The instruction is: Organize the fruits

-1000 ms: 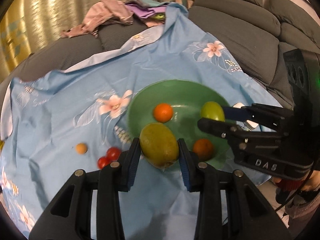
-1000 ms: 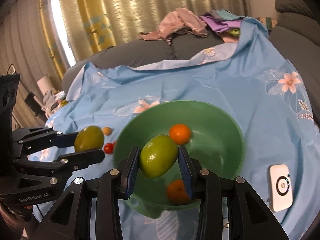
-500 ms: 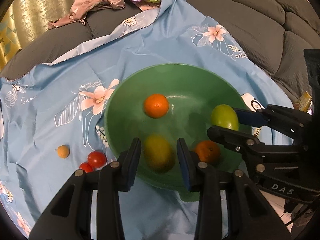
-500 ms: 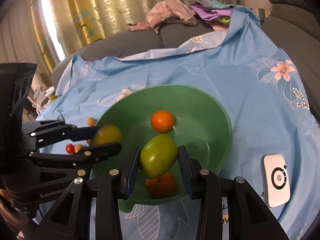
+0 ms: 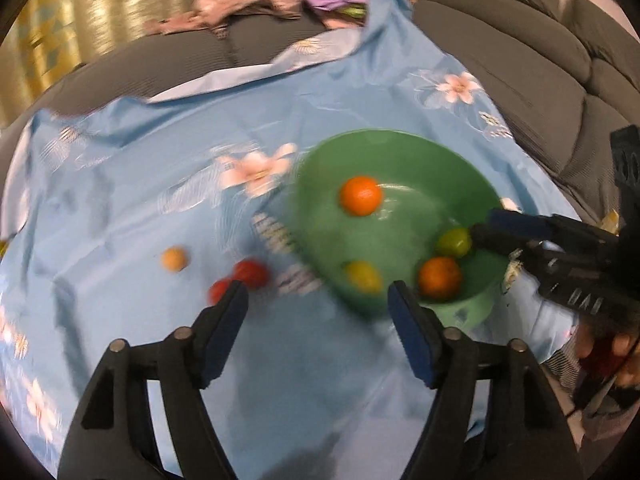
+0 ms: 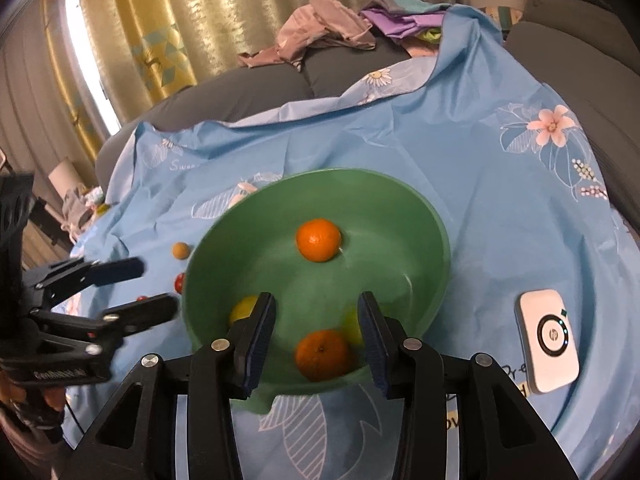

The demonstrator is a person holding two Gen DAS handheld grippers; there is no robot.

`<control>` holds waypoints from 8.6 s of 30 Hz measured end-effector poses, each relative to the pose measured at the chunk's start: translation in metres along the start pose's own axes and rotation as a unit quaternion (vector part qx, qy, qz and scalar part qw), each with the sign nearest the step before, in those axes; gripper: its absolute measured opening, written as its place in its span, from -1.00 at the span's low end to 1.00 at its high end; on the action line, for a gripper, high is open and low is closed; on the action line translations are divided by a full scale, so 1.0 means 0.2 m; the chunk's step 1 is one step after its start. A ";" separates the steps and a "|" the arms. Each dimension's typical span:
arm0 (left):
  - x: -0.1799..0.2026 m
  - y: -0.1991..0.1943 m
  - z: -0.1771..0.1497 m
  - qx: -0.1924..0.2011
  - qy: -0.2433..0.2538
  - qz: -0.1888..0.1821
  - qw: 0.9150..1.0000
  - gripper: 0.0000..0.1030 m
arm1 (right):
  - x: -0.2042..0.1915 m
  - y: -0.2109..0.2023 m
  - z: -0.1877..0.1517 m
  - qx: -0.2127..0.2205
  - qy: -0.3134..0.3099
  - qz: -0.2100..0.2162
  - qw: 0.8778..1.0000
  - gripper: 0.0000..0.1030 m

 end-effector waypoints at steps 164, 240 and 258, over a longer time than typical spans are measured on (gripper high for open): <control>0.27 0.13 0.22 -0.005 0.029 -0.057 0.998 -0.47 | -0.07 0.00 0.06 0.035 0.025 0.044 0.998 -0.45; -0.49 -0.69 -0.42 0.100 -0.265 -0.111 0.953 0.98 | -0.79 -0.31 -0.09 0.044 -0.125 0.022 0.991 -0.19; -0.70 -0.51 -0.65 0.051 -0.172 0.045 0.983 0.98 | -0.88 -0.11 -0.23 -0.014 -0.132 0.061 0.989 -0.19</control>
Point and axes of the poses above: each gripper's, at about its wrist camera, not at the fingertips, and y roughly the way its jaws point, x to its right, z to its top, the point moved 9 cm from there along y, roughly the way its jaws point, and after that the axes turned 1 degree about -z, right-handed, at the moved point
